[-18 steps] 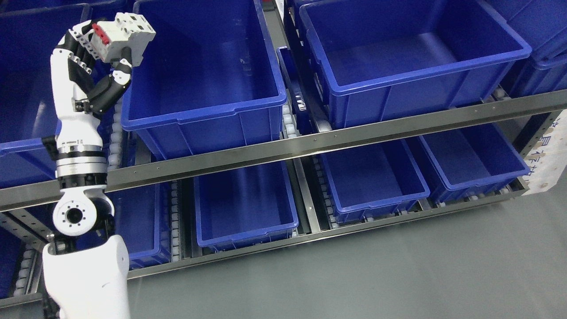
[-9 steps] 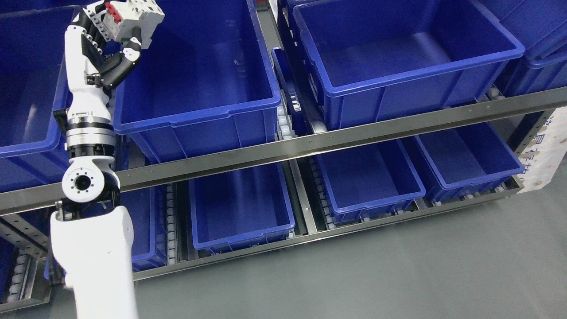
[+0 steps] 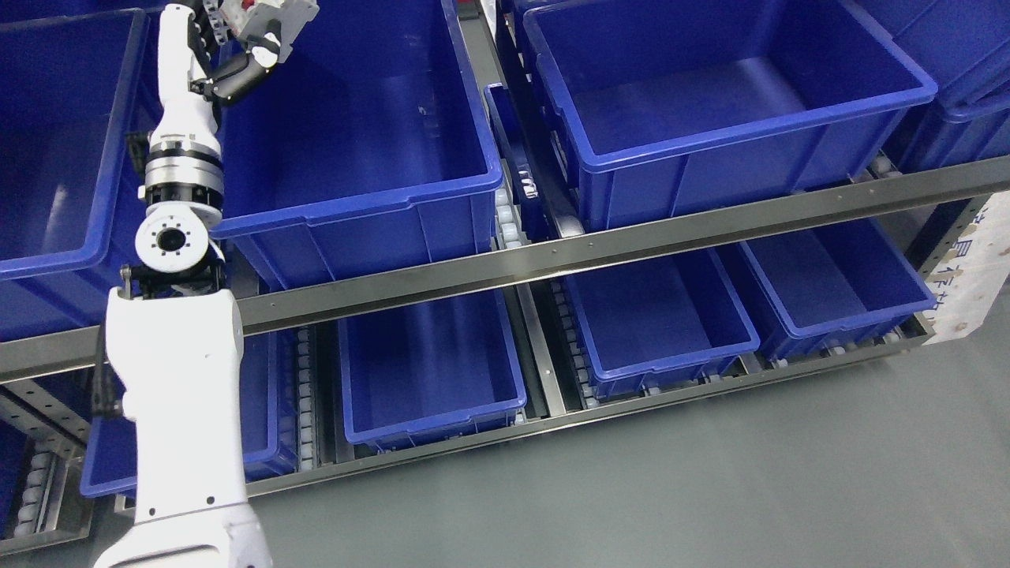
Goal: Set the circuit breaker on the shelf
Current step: 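Extend the left arm forward over the upper blue bin, lowering the breaker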
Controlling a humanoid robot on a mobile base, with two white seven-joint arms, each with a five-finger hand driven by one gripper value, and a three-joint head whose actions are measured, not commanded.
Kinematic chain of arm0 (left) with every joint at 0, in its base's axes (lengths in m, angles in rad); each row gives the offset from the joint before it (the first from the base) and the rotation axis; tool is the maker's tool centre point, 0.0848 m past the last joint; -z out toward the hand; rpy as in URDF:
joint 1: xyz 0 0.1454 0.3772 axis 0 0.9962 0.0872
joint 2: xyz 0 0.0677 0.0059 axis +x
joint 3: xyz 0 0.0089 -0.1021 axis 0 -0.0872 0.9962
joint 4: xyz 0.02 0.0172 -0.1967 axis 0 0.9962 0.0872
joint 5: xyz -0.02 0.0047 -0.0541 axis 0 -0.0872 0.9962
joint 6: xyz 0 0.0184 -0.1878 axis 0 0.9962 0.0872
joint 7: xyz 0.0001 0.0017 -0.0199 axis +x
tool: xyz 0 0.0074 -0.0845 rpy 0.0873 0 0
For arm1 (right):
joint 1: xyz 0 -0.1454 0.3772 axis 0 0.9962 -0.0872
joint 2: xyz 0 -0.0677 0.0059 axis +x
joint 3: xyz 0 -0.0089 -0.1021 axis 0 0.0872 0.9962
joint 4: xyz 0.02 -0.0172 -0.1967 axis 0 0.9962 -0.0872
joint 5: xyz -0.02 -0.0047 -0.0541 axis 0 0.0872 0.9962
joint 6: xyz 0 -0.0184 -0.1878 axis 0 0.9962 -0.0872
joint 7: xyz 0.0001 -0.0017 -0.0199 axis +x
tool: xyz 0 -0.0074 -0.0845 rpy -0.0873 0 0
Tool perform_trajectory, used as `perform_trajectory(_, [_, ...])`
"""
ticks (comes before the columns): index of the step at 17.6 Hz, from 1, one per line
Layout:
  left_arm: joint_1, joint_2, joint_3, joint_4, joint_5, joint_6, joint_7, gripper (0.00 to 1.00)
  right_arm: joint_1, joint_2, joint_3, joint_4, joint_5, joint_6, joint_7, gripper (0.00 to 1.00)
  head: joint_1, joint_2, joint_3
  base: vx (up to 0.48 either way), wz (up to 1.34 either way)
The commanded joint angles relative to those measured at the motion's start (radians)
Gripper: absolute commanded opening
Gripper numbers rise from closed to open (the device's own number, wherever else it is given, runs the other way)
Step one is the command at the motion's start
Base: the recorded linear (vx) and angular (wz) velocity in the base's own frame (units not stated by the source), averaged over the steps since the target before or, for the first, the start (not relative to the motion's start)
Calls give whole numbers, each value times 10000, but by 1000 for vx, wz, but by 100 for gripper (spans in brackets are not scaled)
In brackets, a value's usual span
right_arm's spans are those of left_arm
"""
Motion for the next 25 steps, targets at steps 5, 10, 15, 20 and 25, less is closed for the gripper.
perform_trajectory(5, [-2289,183,-407,6985,-285,-85,547,12,-1,-175,199,0,1,-348,8,100,0,0,0,8,-14])
perform_trajectory(10, [-2457,535,-423,6955,-270,-85,731,12,-1,-175,199,0,1,-348,8,100,0,0,0,66,-56])
perform_trajectory(15, [-2963,583,-943,6970,-285,37,762,12,-1,-175,199,0,1,-349,-7,100,0,0,0,64,88])
perform_trajectory(20, [-2979,66,-2568,7077,-285,482,670,13,-1,-175,199,0,1,-364,-7,100,0,0,0,70,219])
perform_trajectory(25, [-2979,66,-3688,7553,-285,482,670,13,-1,-175,199,0,1,-348,-7,100,0,0,0,71,116])
